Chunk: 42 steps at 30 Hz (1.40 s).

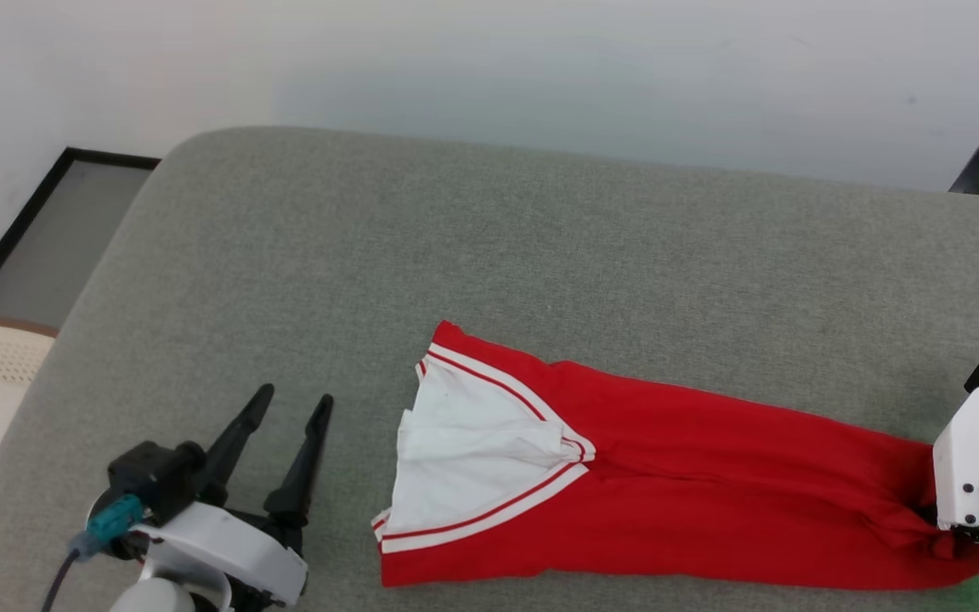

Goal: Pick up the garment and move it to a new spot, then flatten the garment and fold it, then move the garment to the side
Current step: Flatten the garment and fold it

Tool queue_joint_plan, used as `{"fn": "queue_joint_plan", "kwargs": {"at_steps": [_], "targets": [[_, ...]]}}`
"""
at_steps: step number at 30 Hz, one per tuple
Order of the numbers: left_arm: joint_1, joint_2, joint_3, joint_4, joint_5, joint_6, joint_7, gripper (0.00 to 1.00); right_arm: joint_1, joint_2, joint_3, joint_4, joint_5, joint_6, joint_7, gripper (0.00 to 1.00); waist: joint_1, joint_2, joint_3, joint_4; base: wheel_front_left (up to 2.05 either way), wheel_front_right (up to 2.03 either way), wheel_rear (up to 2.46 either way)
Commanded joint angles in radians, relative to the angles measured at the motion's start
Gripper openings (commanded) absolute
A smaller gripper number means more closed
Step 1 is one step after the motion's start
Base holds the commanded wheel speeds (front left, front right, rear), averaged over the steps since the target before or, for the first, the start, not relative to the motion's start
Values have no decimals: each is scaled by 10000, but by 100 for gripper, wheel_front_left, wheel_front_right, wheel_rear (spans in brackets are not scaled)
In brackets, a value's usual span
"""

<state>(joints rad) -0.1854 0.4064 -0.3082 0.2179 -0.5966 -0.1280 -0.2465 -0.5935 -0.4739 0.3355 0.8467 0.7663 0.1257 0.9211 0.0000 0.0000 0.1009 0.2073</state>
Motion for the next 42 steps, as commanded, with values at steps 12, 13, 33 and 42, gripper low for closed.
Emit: {"fn": "queue_joint_plan", "kwargs": {"at_steps": [12,13,33,42], "targets": [[297,242,188,-156,-193,11,-84,100,-234,-1175,-735,483,-802,36,-1364,0,0,0,-384,-536,0,0,0],[319,247,182,-178,-210,18,-77,100,-269,-1300,-852,604,-831,39,-1363,0,0,0,-405,-572,0,0,0],[890,404,258,-387,-524,242,97,100,480,-131,-578,-4045,231,43,508,0,0,0,-1284,-1242,0,0,0],[595,187,77,-437,-642,240,151,100,655,1326,-195,-5792,-134,43,1080,0,0,0,-1265,-809,0,0,0]]}}
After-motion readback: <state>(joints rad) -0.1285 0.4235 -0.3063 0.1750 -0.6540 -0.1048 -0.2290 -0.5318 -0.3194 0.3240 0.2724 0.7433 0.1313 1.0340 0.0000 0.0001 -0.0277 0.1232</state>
